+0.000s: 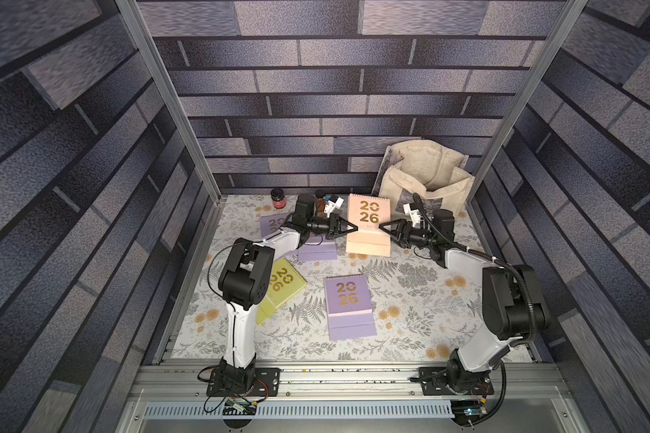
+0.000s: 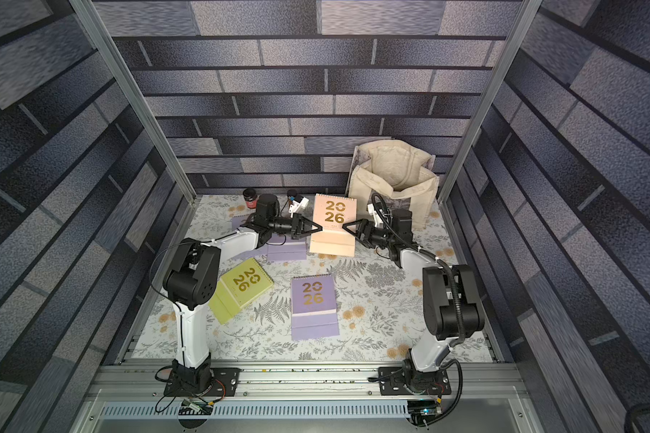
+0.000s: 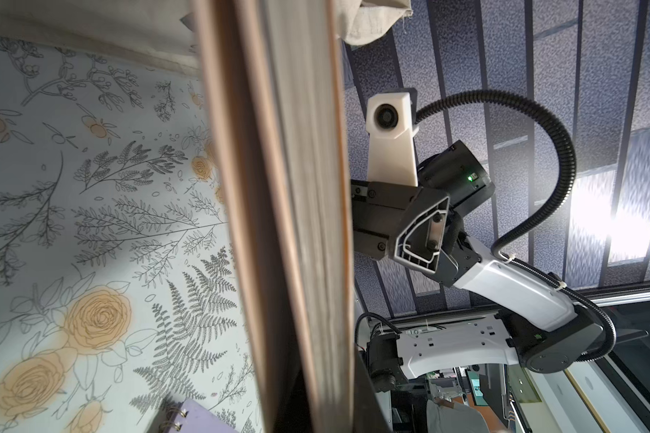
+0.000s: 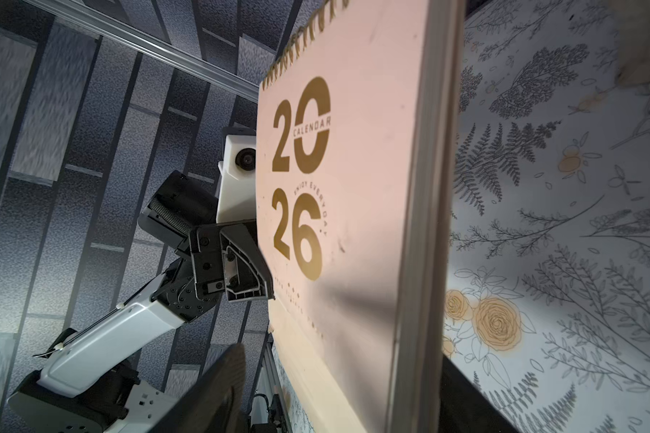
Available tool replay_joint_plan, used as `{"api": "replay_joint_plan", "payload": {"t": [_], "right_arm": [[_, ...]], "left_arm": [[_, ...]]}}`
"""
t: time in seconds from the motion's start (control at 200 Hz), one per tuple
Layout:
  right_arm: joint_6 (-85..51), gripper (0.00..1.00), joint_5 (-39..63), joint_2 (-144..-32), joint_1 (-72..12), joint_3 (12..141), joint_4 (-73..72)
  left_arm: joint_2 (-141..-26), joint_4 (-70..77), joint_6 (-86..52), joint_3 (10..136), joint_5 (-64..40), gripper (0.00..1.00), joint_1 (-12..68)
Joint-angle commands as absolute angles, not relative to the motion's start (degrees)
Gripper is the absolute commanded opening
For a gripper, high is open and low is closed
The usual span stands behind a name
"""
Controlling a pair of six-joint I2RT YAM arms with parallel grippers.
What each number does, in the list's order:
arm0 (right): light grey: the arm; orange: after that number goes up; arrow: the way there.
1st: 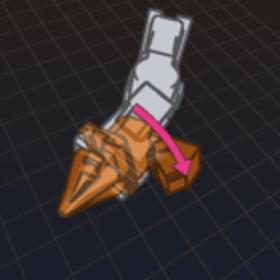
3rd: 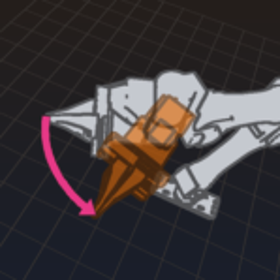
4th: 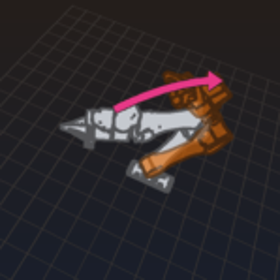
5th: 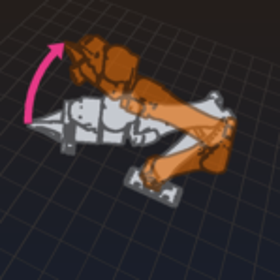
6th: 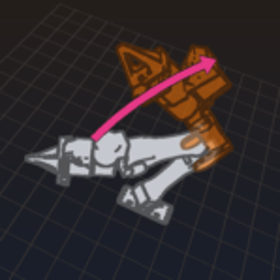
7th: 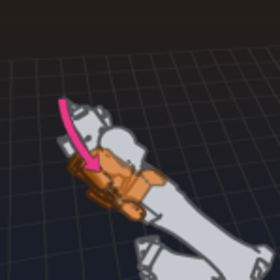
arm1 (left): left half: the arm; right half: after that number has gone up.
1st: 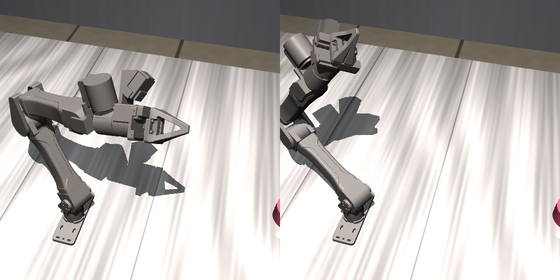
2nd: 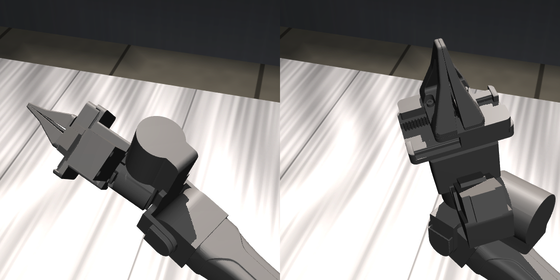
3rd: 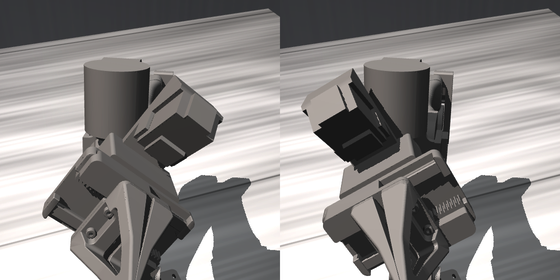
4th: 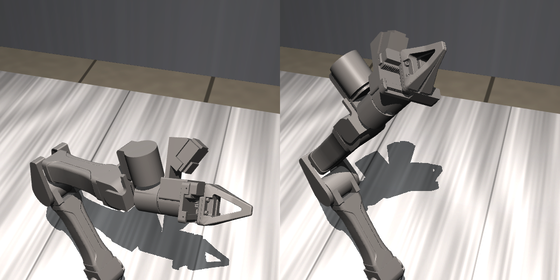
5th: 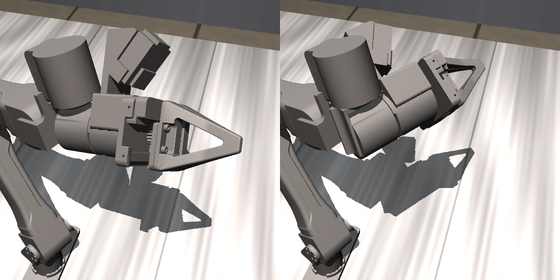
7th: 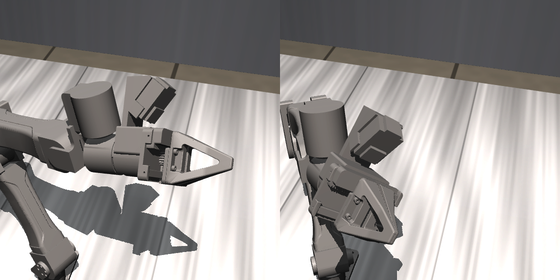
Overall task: Stack the calendars
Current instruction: Place the calendar at the calendar.
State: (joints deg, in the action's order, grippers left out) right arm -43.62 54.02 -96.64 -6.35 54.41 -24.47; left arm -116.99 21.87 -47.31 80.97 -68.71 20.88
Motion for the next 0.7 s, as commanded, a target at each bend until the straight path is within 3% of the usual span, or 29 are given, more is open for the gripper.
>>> {"api": "replay_joint_plan", "payload": {"t": [0.0,0.481,0.696], "right_arm": [[-44.6,0.74,56.2,-95.1,-6.4,54.5,-27.7],[-45.9,0.64,59.7,-94.4,-7.6,55.3,-30.8],[-45.9,0.43,58.8,-94.3,-9.1,54.8,-30.9]], "left_arm": [[-111.3,21.8,-43.0,80.1,-70.9,0.00,21.5],[-109.0,21.2,-41.2,76.2,-72.8,0.00,23.7],[-108.5,22.9,-42.0,75.8,-71.7,0.00,23.8]]}}
